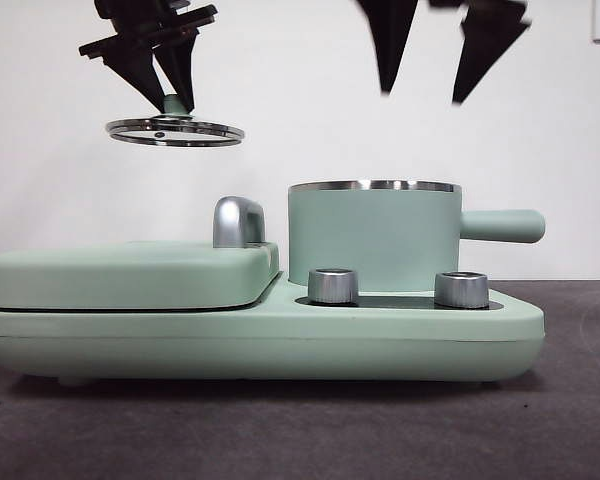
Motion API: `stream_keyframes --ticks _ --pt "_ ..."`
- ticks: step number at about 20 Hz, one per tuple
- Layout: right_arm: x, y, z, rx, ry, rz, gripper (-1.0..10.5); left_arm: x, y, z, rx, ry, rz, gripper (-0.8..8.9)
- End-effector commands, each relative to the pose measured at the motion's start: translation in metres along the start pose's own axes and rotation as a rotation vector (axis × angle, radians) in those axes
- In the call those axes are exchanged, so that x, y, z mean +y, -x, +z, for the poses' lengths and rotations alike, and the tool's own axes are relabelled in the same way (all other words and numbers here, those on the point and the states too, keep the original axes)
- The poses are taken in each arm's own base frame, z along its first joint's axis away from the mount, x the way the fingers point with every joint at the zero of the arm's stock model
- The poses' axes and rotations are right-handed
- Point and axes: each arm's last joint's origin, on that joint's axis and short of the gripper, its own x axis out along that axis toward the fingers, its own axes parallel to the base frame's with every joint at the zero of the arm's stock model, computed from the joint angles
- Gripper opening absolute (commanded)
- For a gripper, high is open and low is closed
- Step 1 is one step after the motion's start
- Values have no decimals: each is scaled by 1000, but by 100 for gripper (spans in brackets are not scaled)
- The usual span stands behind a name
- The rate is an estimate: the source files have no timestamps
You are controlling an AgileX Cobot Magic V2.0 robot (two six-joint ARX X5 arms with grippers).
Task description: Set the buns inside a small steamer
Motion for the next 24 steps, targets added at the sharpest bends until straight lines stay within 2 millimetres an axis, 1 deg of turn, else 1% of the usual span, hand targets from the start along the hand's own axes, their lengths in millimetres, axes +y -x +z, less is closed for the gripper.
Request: stream_keyframes --ticks 1,3,5,7,9,11,13,17,20,22,24 --pt "6 24 -21 34 32 9 443 -13 17 7 -76 -19 -22 110" --pt "9 44 -44 11 29 19 442 -22 16 7 -75 -31 -35 110" --pt "11 60 -75 3 36 30 442 -32 15 7 -74 -48 -51 110" --pt "14 72 -110 -8 63 44 442 -42 14 7 -72 -63 -67 110" --pt "16 79 -144 -90 56 79 443 -54 14 7 -70 -83 -85 110" --pt "15 83 -176 -205 28 133 442 -67 13 7 -68 -100 -105 110" --pt "10 81 -210 -304 5 151 442 -81 13 6 -65 -114 -127 110" --pt "-6 72 -265 -456 -39 126 442 -109 13 2 -52 -161 -171 110" --pt "-16 66 -293 -567 -51 159 442 -131 14 -1 -49 -201 -205 110" --pt "-20 64 -305 -617 -47 176 442 -145 15 -4 -45 -225 -226 110" --pt "-23 69 -313 -662 -34 186 442 -159 16 -7 -41 -244 -248 110"
